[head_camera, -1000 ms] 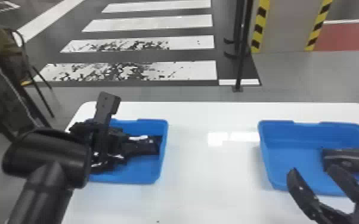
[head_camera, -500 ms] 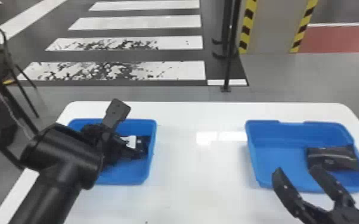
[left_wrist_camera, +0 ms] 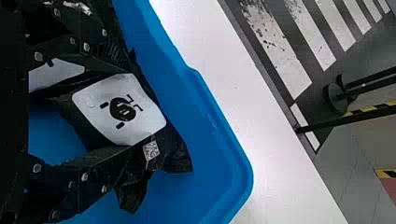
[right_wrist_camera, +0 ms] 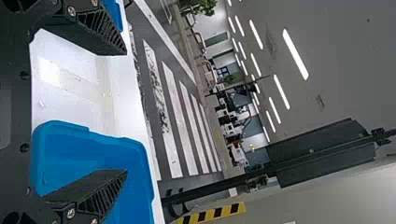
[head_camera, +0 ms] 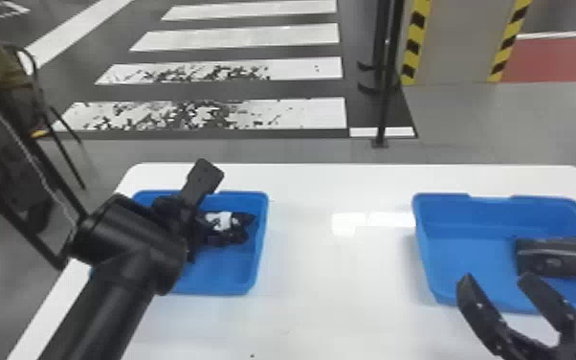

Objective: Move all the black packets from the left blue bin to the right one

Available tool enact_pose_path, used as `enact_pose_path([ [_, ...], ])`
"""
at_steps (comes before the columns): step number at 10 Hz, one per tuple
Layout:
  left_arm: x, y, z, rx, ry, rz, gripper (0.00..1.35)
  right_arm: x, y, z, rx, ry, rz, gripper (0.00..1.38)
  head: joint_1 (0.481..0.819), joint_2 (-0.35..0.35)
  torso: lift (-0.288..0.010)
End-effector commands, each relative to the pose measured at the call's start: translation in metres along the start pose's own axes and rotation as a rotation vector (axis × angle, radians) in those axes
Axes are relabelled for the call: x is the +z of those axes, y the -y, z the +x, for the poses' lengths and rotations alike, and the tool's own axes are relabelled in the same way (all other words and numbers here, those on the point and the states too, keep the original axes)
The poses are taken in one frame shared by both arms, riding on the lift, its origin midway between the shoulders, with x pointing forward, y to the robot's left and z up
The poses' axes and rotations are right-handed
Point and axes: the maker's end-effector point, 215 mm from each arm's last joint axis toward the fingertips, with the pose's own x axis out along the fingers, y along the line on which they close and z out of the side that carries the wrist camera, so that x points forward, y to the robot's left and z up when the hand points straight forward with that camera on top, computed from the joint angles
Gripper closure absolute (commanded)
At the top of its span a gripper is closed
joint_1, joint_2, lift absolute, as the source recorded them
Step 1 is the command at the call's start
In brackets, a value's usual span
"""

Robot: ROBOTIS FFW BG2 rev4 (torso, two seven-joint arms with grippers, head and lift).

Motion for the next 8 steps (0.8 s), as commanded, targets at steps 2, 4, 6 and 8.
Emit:
enact_pose_path([
  [2, -0.004, -0.001, 0.003, 0.007, -0.002, -0.01, 1.14, -0.002, 0.001, 0.0, -0.002, 0.0, 0.017, 0.13, 0.695, 0.119, -0.14],
  [4, -0.019, -0.01, 0.001, 0.037, -0.049, -0.015, 1.2, -0.005, 0.001, -0.001, -0.001, -0.003, 0.031, 0.13, 0.695, 0.127, -0.14],
  [6, -0.008, -0.011, -0.008, 0.025, 0.017, -0.013, 1.2, -0.005, 0.001, -0.004, -0.002, -0.003, 0.042, 0.13, 0.695, 0.137, -0.14],
  [8, 0.018, -0.006, -0.046, 0.016, 0.138, -0.051, 1.2, -0.004, -0.001, -0.004, 0.005, -0.001, 0.041, 0.13, 0.695, 0.131, -0.14],
])
